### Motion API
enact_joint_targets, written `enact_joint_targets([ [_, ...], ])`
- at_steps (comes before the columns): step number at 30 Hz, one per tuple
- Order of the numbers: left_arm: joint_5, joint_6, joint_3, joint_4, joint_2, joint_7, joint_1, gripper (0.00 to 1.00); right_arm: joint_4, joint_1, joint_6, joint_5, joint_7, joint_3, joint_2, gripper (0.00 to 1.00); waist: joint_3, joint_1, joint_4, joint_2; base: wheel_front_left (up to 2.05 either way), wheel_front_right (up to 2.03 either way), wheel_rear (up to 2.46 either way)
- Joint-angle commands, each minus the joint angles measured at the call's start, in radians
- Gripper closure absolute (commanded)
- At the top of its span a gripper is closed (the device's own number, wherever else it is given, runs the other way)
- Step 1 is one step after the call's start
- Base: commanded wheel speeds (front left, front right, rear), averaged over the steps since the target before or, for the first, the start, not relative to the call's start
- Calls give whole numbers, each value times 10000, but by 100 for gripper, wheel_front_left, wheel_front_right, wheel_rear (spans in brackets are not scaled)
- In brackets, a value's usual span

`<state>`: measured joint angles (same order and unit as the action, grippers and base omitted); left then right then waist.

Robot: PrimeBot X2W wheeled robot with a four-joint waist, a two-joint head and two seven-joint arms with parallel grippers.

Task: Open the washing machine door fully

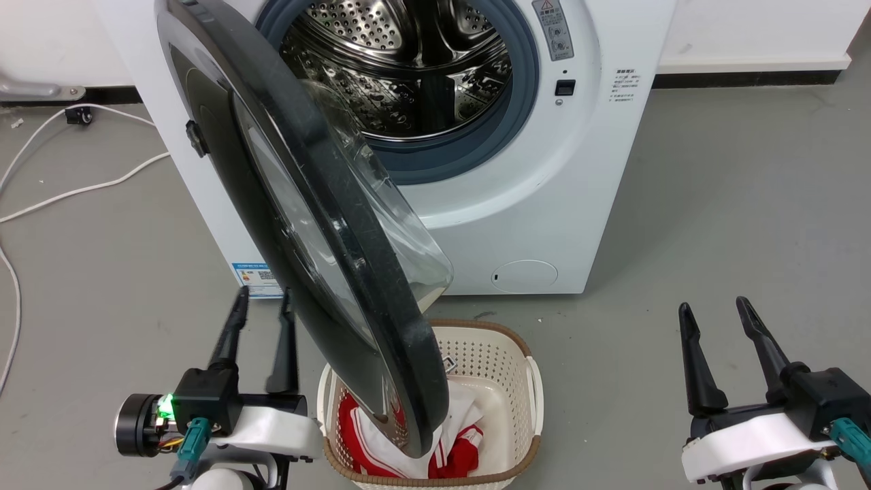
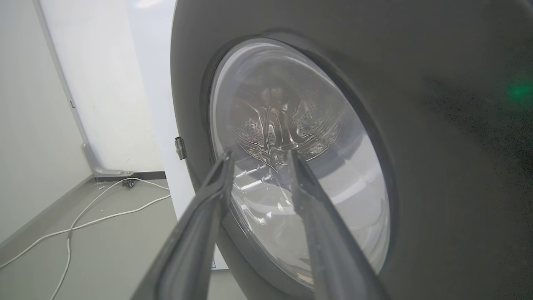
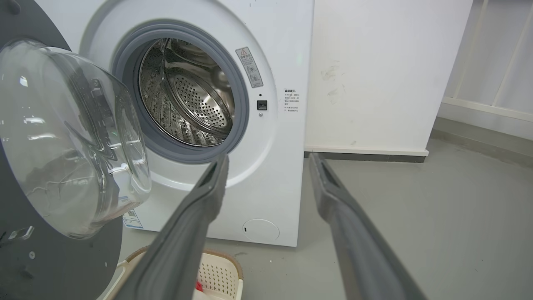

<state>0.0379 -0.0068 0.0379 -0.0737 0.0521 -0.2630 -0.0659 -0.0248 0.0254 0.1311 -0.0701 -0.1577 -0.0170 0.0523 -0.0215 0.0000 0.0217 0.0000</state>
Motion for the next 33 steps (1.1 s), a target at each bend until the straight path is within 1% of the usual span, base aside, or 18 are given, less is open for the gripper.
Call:
enact_joint_targets([
  [1,-49,-45,8,-24,2,-25,64,100,38,-89,-7,19,-28,1,-38,0,-1,0,-8,0,0,0,0],
  [7,-13,-62,-21,141,-1,-25,-3,100,78,-169,-7,64,-48,-18,-38,0,-16,0,-18,0,0,0,0],
  [12,-7,53,-120,743,-1,-25,-232,100,98,-209,-7,40,-23,-45,-38,0,-39,0,-54,0,0,0,0],
  [17,-165,167,-309,1860,115,-25,-557,100,112,-248,-7,-7,-6,-59,-37,0,-91,0,-103,0,0,0,0],
  [18,-165,167,-309,1860,115,-25,-557,100,112,-248,-7,-7,-6,-59,-37,0,-91,0,-103,0,0,0,0],
  [25,-634,433,-239,4222,246,-25,-1027,100,121,-247,-7,-60,19,-72,-37,0,-117,0,-104,0,0,0,0],
  [29,-886,470,61,5592,345,-23,-1415,100,122,-260,-7,-90,37,-95,-37,0,-134,0,-100,0,0,0,0],
  [32,-980,281,584,6354,435,-22,-1656,100,129,-267,-7,-76,44,-88,-36,0,-146,0,-86,0,0,0,0],
  [33,-947,43,1322,6692,415,-22,-1753,100,148,-251,-7,-106,40,-49,-36,0,-137,0,-56,0,0,0,0],
])
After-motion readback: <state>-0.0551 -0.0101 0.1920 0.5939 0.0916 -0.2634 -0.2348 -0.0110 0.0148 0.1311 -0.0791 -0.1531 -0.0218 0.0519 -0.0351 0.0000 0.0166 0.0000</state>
